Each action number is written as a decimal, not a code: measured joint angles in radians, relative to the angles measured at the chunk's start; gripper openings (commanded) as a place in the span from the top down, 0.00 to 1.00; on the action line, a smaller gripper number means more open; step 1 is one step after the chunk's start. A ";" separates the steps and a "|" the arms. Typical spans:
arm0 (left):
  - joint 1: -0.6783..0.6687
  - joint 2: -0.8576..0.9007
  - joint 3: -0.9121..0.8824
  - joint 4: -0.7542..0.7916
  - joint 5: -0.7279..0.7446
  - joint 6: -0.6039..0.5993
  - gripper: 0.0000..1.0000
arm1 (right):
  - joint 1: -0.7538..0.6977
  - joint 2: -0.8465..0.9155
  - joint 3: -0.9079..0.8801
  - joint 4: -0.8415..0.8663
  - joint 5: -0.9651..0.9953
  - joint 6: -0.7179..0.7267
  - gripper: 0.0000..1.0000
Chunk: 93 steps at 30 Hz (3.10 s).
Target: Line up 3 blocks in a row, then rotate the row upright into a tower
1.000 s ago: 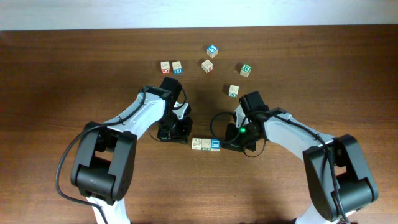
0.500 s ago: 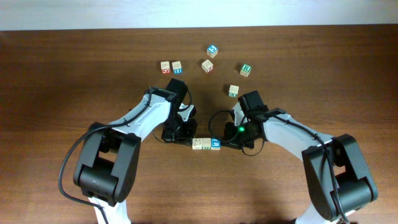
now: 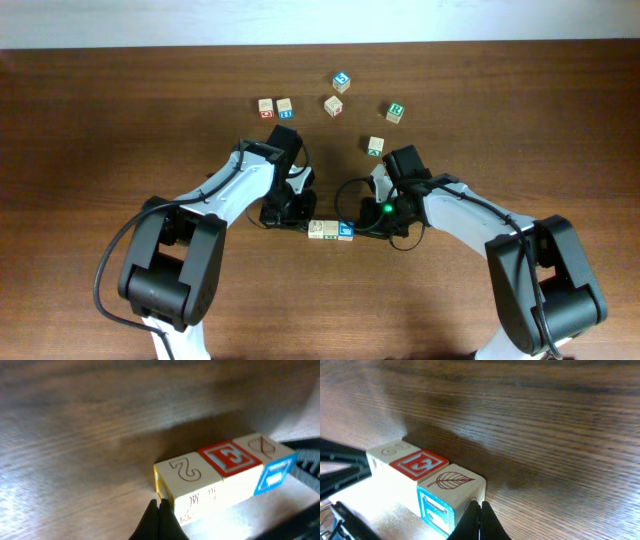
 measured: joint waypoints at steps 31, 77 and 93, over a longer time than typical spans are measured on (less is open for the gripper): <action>-0.002 0.000 0.000 0.038 -0.042 -0.003 1.00 | -0.021 0.000 0.001 -0.079 -0.050 0.135 0.96; -0.030 0.000 0.000 0.049 -0.168 -0.004 1.00 | 0.016 0.021 -0.001 0.050 -0.083 0.082 0.96; -0.034 0.000 0.000 0.035 -0.217 -0.003 1.00 | 0.105 0.013 0.098 -0.089 0.057 0.060 0.96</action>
